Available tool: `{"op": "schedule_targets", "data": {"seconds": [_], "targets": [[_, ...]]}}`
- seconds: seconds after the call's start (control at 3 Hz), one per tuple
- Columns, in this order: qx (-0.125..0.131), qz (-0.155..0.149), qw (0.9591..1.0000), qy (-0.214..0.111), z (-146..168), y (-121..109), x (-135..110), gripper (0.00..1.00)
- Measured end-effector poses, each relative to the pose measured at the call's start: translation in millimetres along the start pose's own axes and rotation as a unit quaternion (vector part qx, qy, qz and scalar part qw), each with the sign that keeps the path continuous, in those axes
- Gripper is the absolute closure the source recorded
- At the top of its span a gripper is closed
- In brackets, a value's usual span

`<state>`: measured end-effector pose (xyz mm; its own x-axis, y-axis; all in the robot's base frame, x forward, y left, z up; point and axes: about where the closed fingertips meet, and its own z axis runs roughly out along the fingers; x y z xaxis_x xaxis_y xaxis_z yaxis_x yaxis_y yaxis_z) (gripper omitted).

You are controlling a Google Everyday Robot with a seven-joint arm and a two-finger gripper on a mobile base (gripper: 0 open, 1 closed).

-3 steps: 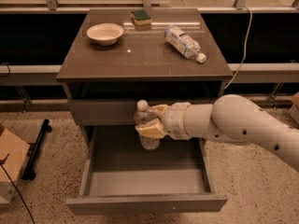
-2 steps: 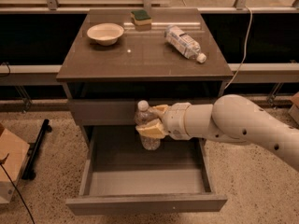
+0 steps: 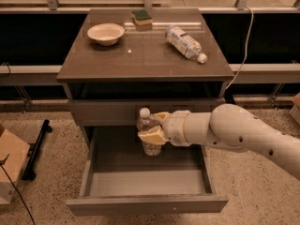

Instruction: Place water bottle into middle drawer

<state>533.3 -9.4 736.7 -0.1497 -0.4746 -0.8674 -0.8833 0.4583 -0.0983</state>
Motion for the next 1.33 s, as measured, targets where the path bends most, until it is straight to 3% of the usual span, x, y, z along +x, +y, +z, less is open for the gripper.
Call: {"op": "schedule_targets", "data": {"seconds": [1.33], "targets": [[-0.020,0.031,0.9989,-0.029,40,-8,105,1.00]]}}
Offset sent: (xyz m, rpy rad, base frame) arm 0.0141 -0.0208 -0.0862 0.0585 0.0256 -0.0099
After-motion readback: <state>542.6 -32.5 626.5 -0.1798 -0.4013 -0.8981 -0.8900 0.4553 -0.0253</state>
